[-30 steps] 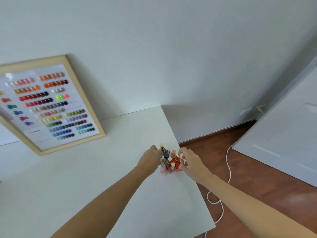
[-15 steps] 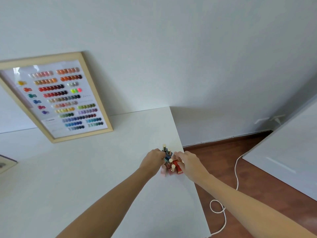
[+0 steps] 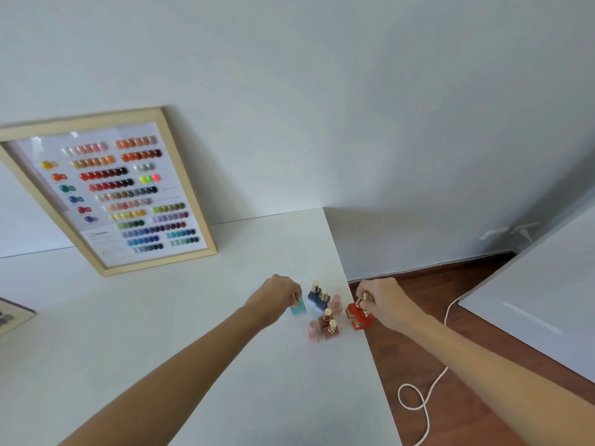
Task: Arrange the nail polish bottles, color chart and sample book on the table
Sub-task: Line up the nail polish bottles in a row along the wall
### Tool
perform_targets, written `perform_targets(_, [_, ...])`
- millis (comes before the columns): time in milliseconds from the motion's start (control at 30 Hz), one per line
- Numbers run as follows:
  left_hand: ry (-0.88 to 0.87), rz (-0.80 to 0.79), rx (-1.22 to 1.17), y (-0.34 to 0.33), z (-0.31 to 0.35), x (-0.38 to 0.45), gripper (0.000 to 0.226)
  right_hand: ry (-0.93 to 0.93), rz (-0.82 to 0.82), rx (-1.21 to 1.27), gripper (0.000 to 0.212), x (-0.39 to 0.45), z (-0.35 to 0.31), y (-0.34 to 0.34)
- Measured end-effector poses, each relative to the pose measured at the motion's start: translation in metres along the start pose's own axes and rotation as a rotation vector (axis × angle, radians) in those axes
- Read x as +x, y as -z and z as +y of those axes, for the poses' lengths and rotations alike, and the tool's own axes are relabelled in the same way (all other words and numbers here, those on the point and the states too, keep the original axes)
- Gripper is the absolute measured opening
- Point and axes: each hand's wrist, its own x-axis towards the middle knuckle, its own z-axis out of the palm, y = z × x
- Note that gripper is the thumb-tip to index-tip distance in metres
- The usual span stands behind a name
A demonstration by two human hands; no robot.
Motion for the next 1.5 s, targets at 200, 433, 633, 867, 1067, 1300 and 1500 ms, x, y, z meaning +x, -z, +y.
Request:
perform_targets(200, [-0.005, 0.075, 0.015, 0.041, -0.018, 0.019, 0.02, -0.009, 0.071, -0.007, 0.009, 0.036, -0.002, 0.037])
perform_targets(433, [-0.004, 0.146, -0.014, 0.073, -0.028, 0.064, 0.021, 0.009, 0.175, 0.073, 0.012, 0.095, -0.019, 0.049])
perform_targets(633, [0.002, 0.182, -0.088, 0.084, -0.038, 0.109, 0.019, 0.008, 0.199, 0.136, 0.012, 0.155, -0.029, 0.046])
perform_targets(867, [0.013, 0.173, -0.134, 0.088, -0.049, 0.16, 0.019, 0.037, 0.238, 0.177, 0.008, 0.221, -0.041, 0.04])
perform_targets(1067, [0.014, 0.138, -0.102, 0.083, -0.057, 0.195, 0.023, 0.014, 0.216, 0.164, 0.017, 0.261, -0.043, 0.027])
perform_targets(1300, [0.012, 0.103, -0.034, 0.08, -0.064, 0.225, 0.025, 0.025, 0.205, 0.121, 0.013, 0.286, -0.041, 0.018])
perform_targets(1500, [0.011, 0.086, -0.006, 0.077, -0.067, 0.237, 0.025, 0.04, 0.202, 0.156, 0.017, 0.294, -0.035, 0.014])
